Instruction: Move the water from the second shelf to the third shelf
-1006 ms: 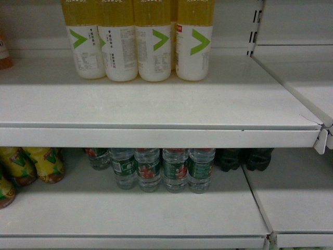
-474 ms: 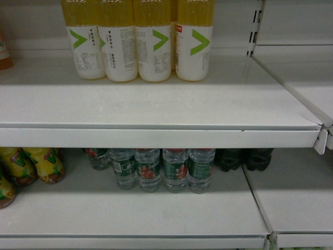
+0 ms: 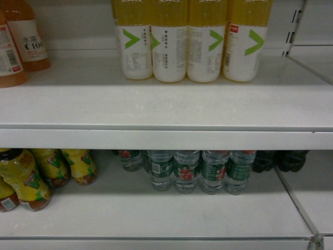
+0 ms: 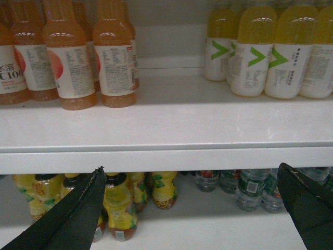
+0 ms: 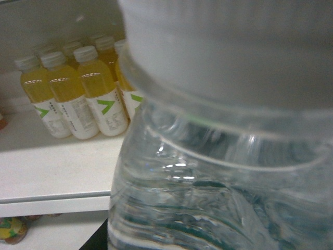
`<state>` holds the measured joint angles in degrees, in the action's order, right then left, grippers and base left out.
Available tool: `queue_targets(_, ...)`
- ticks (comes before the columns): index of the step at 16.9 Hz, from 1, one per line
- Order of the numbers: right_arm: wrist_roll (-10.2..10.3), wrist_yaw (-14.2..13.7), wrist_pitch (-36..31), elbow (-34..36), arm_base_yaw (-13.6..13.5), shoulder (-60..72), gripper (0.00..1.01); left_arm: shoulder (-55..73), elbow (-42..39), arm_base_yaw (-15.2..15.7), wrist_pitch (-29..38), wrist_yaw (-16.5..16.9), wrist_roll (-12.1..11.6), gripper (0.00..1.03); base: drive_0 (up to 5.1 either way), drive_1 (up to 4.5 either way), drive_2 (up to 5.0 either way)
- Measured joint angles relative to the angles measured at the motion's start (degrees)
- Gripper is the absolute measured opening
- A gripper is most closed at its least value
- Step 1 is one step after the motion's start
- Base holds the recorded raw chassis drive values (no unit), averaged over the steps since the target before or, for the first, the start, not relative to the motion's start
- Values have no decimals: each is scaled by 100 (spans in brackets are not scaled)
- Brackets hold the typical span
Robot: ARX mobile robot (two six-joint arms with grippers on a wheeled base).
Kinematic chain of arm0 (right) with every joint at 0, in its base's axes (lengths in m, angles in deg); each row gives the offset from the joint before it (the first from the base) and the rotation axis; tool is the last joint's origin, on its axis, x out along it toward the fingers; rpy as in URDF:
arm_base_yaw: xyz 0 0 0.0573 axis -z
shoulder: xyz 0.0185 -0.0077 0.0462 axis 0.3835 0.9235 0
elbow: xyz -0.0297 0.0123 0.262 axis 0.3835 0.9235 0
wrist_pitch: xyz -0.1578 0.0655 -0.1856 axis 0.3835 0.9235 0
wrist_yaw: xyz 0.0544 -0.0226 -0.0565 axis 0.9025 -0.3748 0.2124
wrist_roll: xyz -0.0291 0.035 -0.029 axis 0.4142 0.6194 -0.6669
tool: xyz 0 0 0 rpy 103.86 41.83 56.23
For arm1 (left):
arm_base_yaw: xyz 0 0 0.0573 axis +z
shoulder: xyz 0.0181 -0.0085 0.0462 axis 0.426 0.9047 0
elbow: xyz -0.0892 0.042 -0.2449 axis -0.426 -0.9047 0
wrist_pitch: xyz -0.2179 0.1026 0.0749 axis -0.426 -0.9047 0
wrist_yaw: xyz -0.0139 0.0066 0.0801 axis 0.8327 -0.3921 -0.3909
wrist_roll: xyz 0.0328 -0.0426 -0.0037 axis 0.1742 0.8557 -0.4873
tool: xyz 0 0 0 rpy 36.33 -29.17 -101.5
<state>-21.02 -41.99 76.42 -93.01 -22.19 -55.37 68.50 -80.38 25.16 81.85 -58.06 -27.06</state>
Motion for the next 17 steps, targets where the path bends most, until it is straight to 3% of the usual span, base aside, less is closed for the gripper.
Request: queue_targets(17,0,13,4,0,0,-11,43,0,0,0,7,0,-2,98,-478,236,236)
